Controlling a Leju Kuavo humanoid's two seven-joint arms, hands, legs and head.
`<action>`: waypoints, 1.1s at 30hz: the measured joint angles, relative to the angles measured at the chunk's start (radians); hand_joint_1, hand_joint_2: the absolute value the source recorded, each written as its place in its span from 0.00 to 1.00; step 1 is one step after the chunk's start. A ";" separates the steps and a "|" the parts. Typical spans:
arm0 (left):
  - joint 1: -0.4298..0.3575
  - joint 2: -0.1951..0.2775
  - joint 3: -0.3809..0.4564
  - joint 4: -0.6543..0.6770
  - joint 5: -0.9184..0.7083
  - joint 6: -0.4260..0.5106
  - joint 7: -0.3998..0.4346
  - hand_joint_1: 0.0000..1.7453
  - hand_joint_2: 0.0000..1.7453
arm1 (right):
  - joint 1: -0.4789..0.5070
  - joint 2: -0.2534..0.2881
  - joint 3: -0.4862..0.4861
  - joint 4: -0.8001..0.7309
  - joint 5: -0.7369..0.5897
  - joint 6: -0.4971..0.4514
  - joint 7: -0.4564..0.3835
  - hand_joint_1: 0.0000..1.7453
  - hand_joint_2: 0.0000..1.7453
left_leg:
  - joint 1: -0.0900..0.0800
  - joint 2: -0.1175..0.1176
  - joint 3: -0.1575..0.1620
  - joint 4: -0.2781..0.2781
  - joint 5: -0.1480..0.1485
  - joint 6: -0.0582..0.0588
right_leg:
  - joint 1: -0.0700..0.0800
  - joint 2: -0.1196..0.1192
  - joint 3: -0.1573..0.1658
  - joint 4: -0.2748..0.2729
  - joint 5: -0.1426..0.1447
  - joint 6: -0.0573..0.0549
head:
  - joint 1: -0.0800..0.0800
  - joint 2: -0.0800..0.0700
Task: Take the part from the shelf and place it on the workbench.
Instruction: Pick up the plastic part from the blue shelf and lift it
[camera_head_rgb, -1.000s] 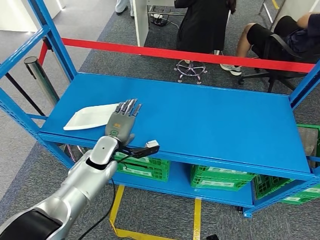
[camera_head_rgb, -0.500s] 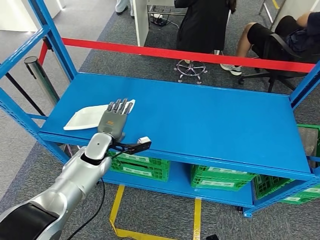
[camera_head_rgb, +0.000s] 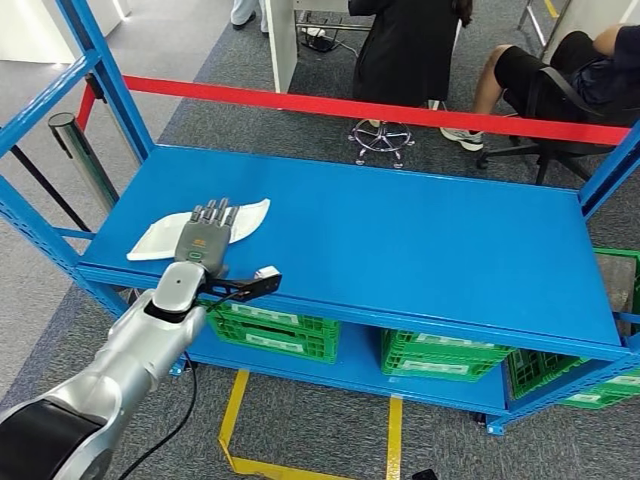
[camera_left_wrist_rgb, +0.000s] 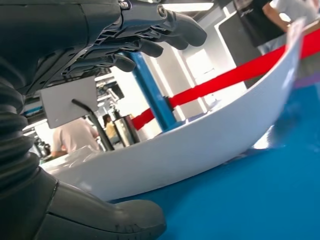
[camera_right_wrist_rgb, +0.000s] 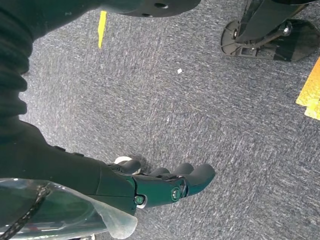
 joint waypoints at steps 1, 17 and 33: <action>-0.001 0.004 0.004 0.002 0.002 -0.003 0.001 0.00 1.00 | 0.000 0.000 0.000 0.000 0.000 0.000 0.000 0.00 1.00 | 0.000 0.000 0.000 0.000 0.000 0.000 | 0.000 0.000 0.000 0.000 0.000 0.000 | 0.000 0.000; -0.012 0.041 0.042 0.039 0.003 -0.030 0.022 0.00 1.00 | 0.000 0.000 -0.001 0.000 0.000 0.007 0.010 0.00 1.00 | 0.000 0.000 0.000 0.000 0.000 0.000 | 0.000 0.000 0.000 0.000 0.000 0.000 | 0.000 0.000; -0.034 0.046 0.050 0.074 -0.004 -0.078 0.036 1.00 1.00 | -0.001 0.000 -0.001 0.000 0.003 0.015 0.018 0.00 1.00 | 0.000 0.000 0.000 0.000 0.001 -0.001 | 0.000 0.000 0.000 0.000 0.001 0.000 | 0.000 0.000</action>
